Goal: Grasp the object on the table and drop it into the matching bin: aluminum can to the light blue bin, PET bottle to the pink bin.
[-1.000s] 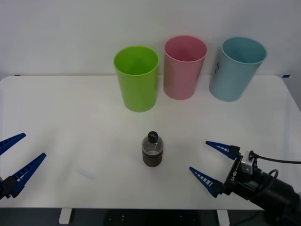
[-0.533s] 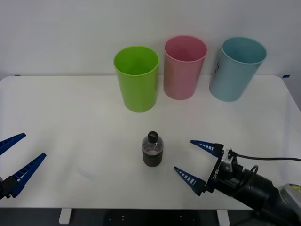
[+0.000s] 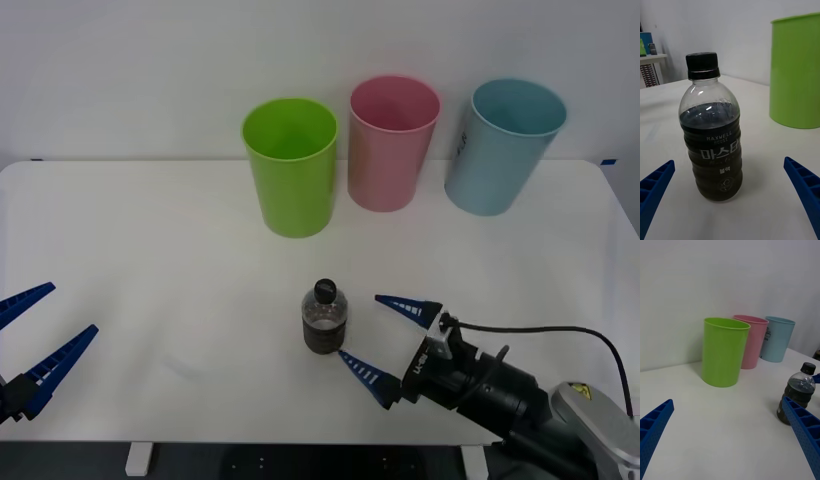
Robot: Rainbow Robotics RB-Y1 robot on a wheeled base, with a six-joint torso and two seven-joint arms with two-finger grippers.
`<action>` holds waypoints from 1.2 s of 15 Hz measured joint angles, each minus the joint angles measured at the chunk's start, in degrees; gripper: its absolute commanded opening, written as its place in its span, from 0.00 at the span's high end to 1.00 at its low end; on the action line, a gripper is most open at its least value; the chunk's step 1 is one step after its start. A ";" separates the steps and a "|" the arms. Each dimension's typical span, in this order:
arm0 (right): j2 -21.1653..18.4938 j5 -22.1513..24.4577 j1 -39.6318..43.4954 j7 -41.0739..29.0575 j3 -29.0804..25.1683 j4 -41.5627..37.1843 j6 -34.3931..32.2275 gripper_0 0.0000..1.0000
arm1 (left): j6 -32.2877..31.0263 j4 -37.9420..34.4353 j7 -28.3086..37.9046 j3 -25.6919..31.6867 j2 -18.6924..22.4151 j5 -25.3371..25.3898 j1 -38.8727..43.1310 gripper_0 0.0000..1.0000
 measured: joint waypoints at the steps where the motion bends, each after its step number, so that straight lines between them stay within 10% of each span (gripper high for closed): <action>1: 0.07 0.00 -0.33 0.08 0.77 0.00 0.84 0.00 | 0.00 0.00 0.00 0.00 0.00 0.00 0.00 0.00; 18: 3.84 2.04 -5.34 0.54 10.74 0.00 16.08 0.00 | 0.00 0.00 0.00 0.00 0.00 0.00 0.00 0.00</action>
